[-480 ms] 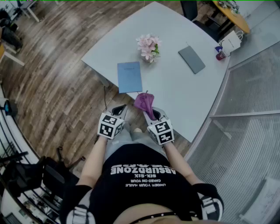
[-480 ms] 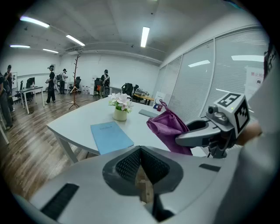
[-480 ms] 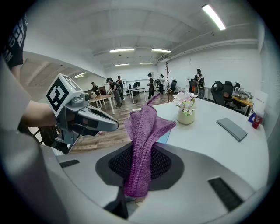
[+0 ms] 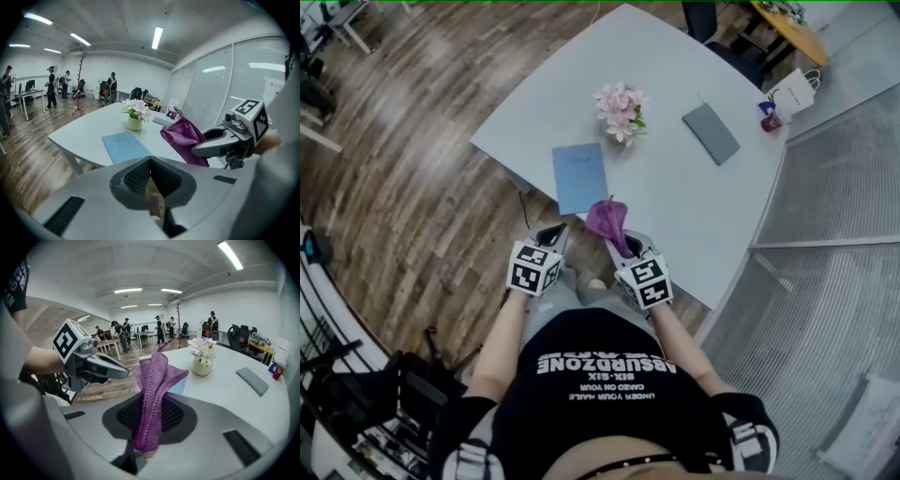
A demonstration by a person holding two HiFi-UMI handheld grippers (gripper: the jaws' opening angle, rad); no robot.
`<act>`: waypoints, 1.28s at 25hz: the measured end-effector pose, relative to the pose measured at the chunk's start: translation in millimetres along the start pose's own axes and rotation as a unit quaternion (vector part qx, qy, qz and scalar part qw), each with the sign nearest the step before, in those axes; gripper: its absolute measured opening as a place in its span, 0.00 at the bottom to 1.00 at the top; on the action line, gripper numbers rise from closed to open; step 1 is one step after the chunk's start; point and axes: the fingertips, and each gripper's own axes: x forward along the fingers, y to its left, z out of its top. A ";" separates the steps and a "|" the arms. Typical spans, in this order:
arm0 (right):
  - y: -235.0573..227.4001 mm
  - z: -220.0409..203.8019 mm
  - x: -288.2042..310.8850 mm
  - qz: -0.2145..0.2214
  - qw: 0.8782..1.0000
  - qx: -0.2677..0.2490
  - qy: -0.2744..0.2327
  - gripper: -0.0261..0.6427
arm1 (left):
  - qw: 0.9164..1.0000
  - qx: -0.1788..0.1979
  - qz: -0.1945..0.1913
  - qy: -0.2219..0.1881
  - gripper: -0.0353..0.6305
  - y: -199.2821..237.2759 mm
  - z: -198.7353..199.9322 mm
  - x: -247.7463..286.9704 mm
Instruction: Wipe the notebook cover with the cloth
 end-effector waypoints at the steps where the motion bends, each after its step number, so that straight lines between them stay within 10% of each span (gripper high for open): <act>1: -1.3 2.6 5.2 -0.002 1.000 0.000 0.003 0.17 | 1.000 -0.002 -0.002 0.001 0.08 5.8 1.7 2.0; 11: -19.8 36.9 64.0 -0.030 0.999 -0.006 0.015 0.17 | 1.000 -0.002 -0.022 0.005 0.08 61.5 15.3 18.2; 32: -111.1 80.6 166.9 -0.047 0.976 -0.195 0.086 0.17 | 0.996 -0.045 0.006 0.071 0.08 107.0 20.3 94.8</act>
